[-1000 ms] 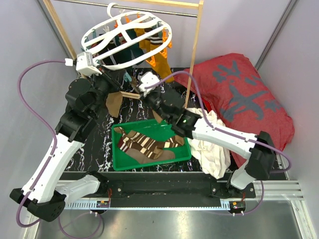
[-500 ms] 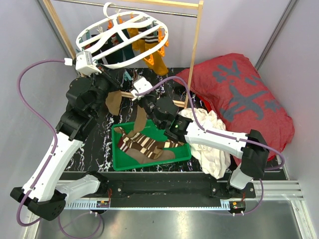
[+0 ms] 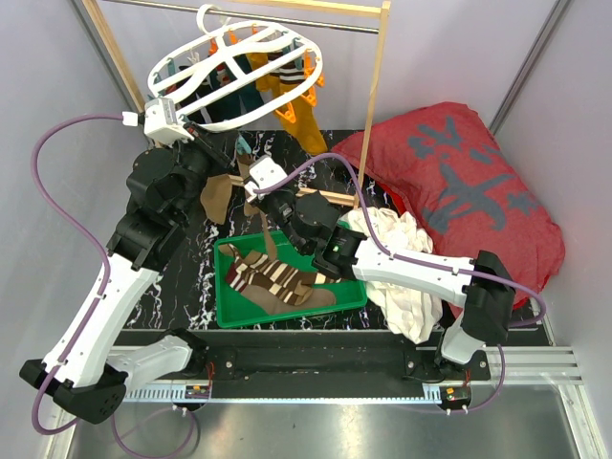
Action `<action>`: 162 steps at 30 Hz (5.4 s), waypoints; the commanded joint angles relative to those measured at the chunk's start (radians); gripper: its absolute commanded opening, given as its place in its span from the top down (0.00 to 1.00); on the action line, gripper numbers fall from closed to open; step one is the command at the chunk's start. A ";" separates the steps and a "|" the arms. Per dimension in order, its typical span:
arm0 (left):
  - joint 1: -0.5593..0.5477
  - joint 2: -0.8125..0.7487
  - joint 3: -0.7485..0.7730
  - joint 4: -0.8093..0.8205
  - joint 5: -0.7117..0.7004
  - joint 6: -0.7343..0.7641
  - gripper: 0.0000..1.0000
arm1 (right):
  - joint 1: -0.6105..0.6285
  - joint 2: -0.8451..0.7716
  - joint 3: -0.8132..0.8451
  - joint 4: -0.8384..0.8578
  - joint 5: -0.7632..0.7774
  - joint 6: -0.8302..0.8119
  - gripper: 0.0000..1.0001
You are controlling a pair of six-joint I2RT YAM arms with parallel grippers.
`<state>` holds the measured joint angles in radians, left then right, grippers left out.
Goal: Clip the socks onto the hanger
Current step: Clamp the sock onto the hanger, then open the clamp at the hanger.
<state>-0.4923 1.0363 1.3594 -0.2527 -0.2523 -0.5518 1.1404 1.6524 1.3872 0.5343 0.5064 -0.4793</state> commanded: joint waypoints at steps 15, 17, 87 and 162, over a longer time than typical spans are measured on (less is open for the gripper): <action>-0.002 0.001 0.032 0.023 -0.038 0.006 0.95 | 0.027 -0.080 0.039 0.061 -0.026 -0.015 1.00; -0.003 0.002 0.035 0.024 -0.031 0.006 0.95 | 0.032 -0.080 0.042 0.062 -0.029 -0.019 1.00; 0.090 -0.022 -0.005 0.030 -0.166 0.197 0.27 | -0.406 -0.128 0.139 -0.267 -0.746 0.347 0.28; 0.103 -0.045 0.139 -0.149 0.197 -0.003 0.23 | -0.199 0.004 0.326 -0.344 -0.626 0.269 1.00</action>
<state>-0.3901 1.0016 1.5028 -0.4377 0.0174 -0.4931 0.9279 1.6730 1.7069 0.1585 -0.1387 -0.2035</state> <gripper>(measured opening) 0.776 0.236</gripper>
